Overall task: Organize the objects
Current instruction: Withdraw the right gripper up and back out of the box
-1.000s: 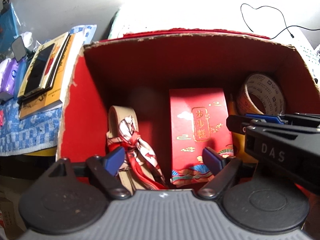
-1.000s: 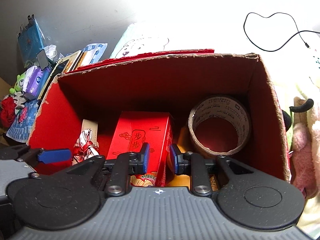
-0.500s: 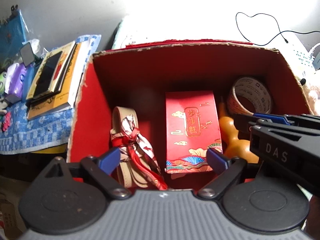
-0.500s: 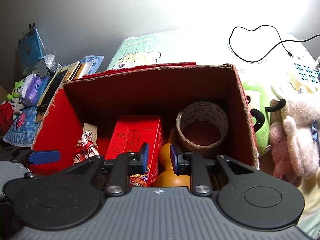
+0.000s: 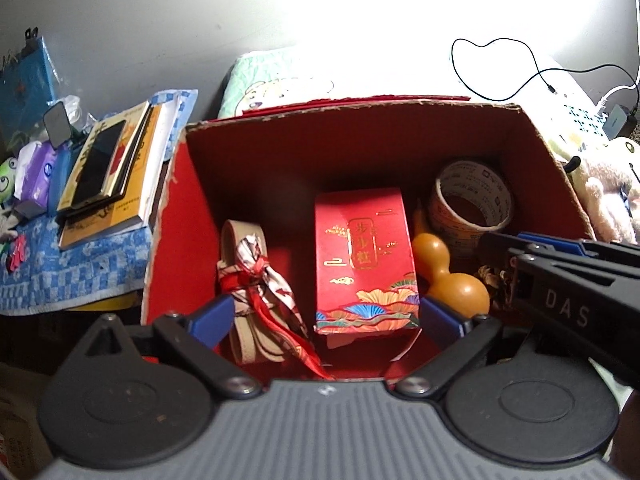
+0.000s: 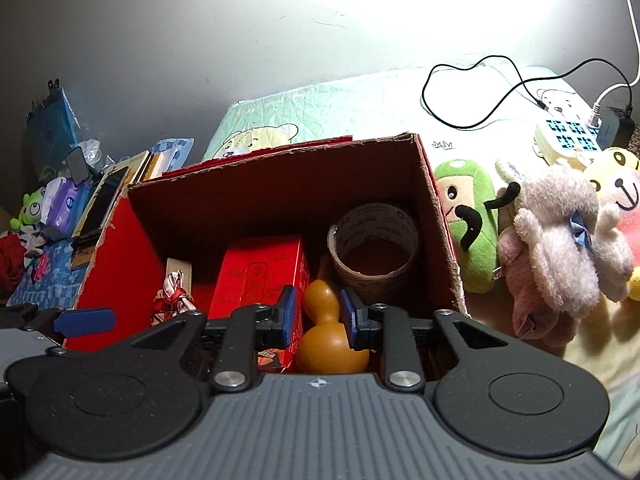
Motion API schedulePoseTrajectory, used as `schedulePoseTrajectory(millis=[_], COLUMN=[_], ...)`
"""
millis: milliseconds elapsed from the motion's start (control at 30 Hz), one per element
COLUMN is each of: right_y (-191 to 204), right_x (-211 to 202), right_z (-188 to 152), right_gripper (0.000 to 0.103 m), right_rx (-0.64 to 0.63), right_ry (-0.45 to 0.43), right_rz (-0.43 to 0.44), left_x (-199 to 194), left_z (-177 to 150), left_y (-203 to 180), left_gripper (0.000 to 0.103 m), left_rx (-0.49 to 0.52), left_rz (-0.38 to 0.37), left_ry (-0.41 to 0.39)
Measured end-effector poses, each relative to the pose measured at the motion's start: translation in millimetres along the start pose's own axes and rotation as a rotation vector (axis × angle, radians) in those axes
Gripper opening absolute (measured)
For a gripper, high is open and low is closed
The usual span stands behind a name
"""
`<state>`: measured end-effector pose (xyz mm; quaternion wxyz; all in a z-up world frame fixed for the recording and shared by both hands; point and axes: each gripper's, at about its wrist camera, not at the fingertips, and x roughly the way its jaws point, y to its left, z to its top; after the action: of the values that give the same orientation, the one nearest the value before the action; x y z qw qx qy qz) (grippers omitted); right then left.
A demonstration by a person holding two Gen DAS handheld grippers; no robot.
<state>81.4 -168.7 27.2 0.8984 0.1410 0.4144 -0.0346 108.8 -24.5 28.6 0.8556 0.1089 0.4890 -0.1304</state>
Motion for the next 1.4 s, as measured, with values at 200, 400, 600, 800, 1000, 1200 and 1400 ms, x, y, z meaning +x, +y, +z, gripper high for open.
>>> schedulePoseTrajectory(millis=[200,400,600,800,1000,1200,1400], right_y=[0,4,9,12,14,13,11], right_x=[-11,-24,-35,-45,-53,-58,-61], right_z=[-6,-9,-15,-20,-29,-37,-45], right_gripper=[0.032,0.032,0.032,0.032,0.032,0.032,0.033], right_rx=[0.025,0.028,0.011,0.003,0.008,0.022,0.036], right_ry=[-0.028,-0.064,-0.089,-0.107,-0.108,-0.106,-0.093], right_rz=[-0.014,-0.026,-0.045,-0.063,-0.067,-0.081,-0.089], left_x=[-10,-25,-31,-38,-38,-40,-40], left_z=[-4,-9,-14,-22,-30,-38,-46], left_y=[-1,-3,-2,-6,-9,-12,-17], left_gripper=[0.099,0.099,0.099,0.099,0.099,0.099,0.099], left_rx=[0.004,0.025,0.015,0.015,0.021,0.016,0.028], left_rz=[0.013,0.035,0.046,0.051,0.042,0.021,0.012], left_ry=[-0.018,-0.061,-0.057,-0.062,-0.043,-0.028,-0.009])
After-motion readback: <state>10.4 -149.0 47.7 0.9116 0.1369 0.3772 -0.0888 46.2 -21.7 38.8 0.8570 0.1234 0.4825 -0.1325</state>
